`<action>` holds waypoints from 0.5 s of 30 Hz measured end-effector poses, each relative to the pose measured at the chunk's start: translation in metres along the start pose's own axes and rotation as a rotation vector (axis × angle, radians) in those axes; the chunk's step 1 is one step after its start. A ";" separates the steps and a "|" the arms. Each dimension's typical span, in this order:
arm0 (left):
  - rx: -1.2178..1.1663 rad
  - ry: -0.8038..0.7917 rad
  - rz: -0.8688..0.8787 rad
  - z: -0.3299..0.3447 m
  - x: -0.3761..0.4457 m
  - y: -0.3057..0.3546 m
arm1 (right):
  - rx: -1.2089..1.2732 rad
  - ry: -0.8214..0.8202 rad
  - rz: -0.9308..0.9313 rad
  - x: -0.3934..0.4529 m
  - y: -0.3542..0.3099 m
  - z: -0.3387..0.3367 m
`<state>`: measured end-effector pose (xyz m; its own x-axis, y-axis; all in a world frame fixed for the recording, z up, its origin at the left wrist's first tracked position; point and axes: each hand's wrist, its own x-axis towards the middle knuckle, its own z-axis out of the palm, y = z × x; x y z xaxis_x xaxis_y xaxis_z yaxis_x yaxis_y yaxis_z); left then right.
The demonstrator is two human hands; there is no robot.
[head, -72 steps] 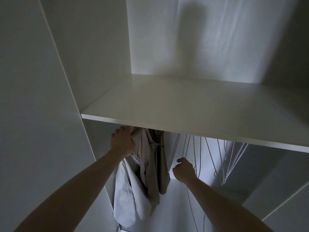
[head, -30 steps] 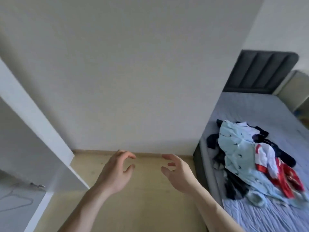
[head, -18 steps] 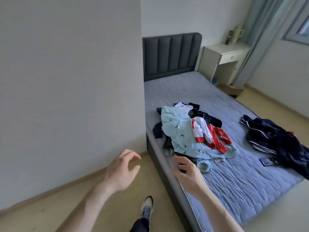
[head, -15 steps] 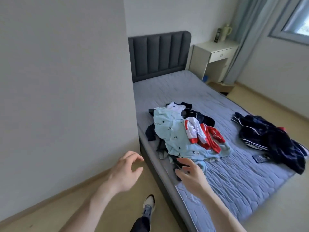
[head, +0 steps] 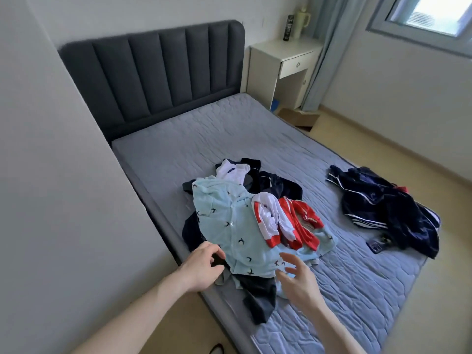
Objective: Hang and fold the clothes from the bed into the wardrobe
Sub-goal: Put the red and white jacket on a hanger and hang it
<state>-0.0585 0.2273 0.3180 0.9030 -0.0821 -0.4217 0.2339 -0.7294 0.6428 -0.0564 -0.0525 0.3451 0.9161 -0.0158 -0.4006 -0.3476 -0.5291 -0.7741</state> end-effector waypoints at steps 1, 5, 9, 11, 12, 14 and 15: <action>0.015 -0.029 -0.017 0.001 0.026 0.005 | 0.005 0.018 0.021 0.016 0.001 -0.002; 0.122 -0.149 -0.052 0.029 0.130 0.024 | -0.022 0.064 0.084 0.076 0.020 -0.014; 0.120 -0.264 -0.082 0.084 0.229 0.033 | -0.009 0.107 0.132 0.133 0.054 -0.021; 0.055 -0.295 -0.100 0.117 0.273 0.035 | -0.007 0.117 0.147 0.156 0.075 -0.022; -0.004 -0.296 -0.115 0.131 0.292 0.035 | -0.007 0.119 0.152 0.164 0.084 -0.021; -0.131 -0.290 -0.149 0.166 0.332 0.032 | -0.008 0.131 0.167 0.181 0.111 -0.018; -0.192 -0.272 -0.176 0.178 0.348 0.030 | -0.006 0.145 0.167 0.187 0.121 -0.018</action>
<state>0.1983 0.0560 0.0762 0.7199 -0.1632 -0.6746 0.4638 -0.6098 0.6426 0.0766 -0.1347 0.1853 0.8654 -0.2252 -0.4476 -0.4958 -0.5136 -0.7003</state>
